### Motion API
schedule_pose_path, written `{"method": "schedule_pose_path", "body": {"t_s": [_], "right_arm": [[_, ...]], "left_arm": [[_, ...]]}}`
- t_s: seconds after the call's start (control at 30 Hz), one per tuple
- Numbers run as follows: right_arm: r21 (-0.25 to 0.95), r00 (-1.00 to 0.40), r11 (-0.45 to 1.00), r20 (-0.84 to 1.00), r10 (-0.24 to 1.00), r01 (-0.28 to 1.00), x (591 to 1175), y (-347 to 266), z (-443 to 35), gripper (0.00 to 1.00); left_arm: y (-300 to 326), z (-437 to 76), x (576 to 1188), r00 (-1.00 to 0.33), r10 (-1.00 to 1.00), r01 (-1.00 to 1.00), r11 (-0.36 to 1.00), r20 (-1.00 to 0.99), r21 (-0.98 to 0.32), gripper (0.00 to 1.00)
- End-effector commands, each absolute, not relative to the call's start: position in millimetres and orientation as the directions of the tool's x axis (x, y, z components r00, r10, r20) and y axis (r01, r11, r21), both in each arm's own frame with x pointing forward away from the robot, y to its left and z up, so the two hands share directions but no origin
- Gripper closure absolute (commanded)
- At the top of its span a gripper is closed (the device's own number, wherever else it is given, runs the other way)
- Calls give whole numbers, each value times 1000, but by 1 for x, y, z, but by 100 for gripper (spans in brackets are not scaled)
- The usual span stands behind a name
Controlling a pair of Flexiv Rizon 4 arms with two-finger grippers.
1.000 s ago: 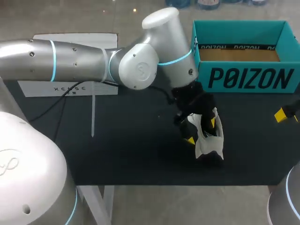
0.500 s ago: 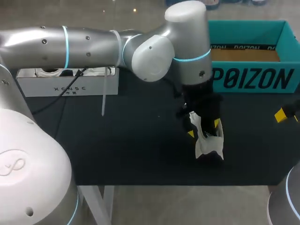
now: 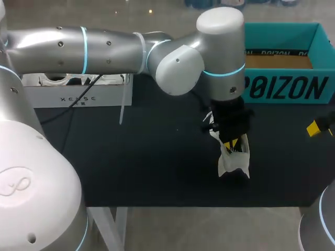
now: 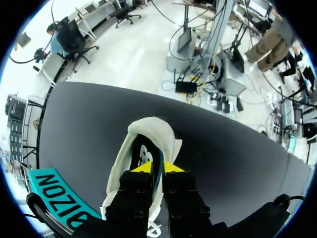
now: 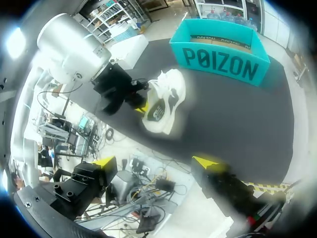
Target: Take the shoe out of the shoebox, open the shoe tongue, remove and reinsert the insole, then place the shoe into the shoebox
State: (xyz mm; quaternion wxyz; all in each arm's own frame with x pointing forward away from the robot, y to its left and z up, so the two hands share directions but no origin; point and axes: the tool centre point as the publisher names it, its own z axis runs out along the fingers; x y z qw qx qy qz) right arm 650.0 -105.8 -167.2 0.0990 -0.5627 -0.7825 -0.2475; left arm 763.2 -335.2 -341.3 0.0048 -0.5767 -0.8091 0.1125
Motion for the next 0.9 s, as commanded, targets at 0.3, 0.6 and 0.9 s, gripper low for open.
{"method": "schedule_pose_path", "body": {"t_s": [0.3,0.6,0.9], "right_arm": [[272,-345,245,433,832,931,652,-105,-168,0],[272,-345,245,433,832,931,652,-105,-168,0],[272,-345,245,433,832,931,652,-105,-168,0]], "left_arm": [[-354,-395,764,-335,941,921,316,-48,-228,100],[-361,-416,759,-355,935,916,347,-3,-200,100],[-366,-393,759,-334,942,933,324,-41,-156,100]]}}
